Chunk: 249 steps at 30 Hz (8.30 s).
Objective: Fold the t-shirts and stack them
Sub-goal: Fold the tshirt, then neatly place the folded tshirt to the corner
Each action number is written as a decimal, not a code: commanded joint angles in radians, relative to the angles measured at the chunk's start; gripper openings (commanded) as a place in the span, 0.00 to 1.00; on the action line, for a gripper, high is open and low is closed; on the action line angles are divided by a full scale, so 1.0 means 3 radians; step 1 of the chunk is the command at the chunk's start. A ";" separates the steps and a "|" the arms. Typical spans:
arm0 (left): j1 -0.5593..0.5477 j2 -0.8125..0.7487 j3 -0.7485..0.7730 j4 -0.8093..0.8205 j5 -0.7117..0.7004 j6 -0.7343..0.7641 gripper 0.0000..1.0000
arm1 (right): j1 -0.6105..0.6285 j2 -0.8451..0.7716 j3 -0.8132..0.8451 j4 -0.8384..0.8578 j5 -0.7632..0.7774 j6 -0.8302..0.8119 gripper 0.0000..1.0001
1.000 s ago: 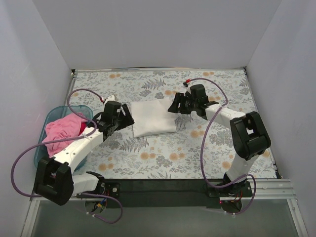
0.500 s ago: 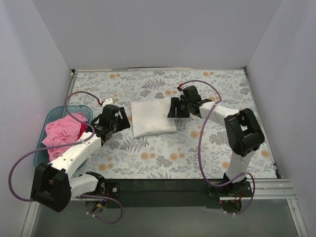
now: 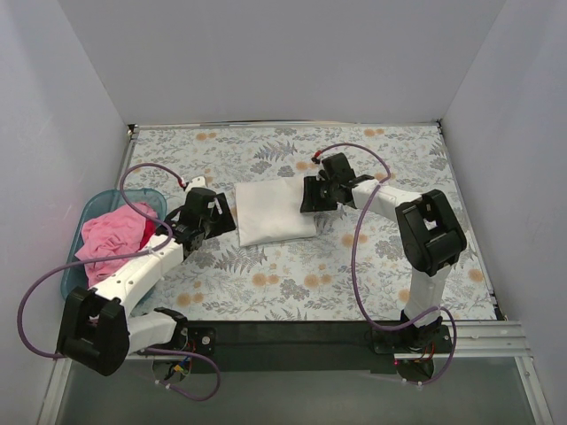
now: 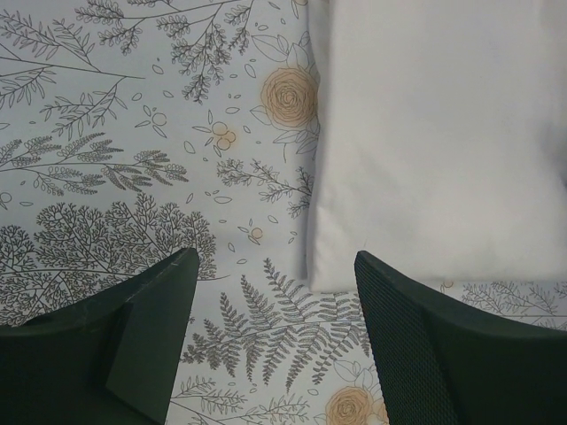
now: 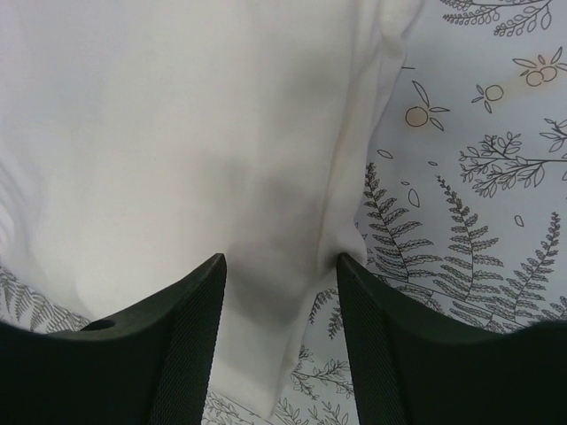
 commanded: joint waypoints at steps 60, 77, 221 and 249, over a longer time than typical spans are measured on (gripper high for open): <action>-0.0008 0.0194 0.0011 0.0081 0.0284 0.0067 0.66 | 0.0006 -0.0015 0.0101 -0.0008 -0.0237 -0.0034 0.44; -0.0008 0.0209 0.0021 0.0086 0.0335 0.0062 0.66 | 0.0031 0.0118 0.0076 0.0053 -0.0534 0.0027 0.29; 0.0197 -0.0818 -0.0183 0.0096 -0.0452 0.0195 0.56 | 0.0006 0.0271 0.0055 0.0007 -0.0192 0.0028 0.37; 0.0197 -0.0808 -0.0189 0.0107 -0.0324 0.0231 0.56 | -0.1947 -0.0213 0.0818 -0.0960 0.1471 -0.0522 0.74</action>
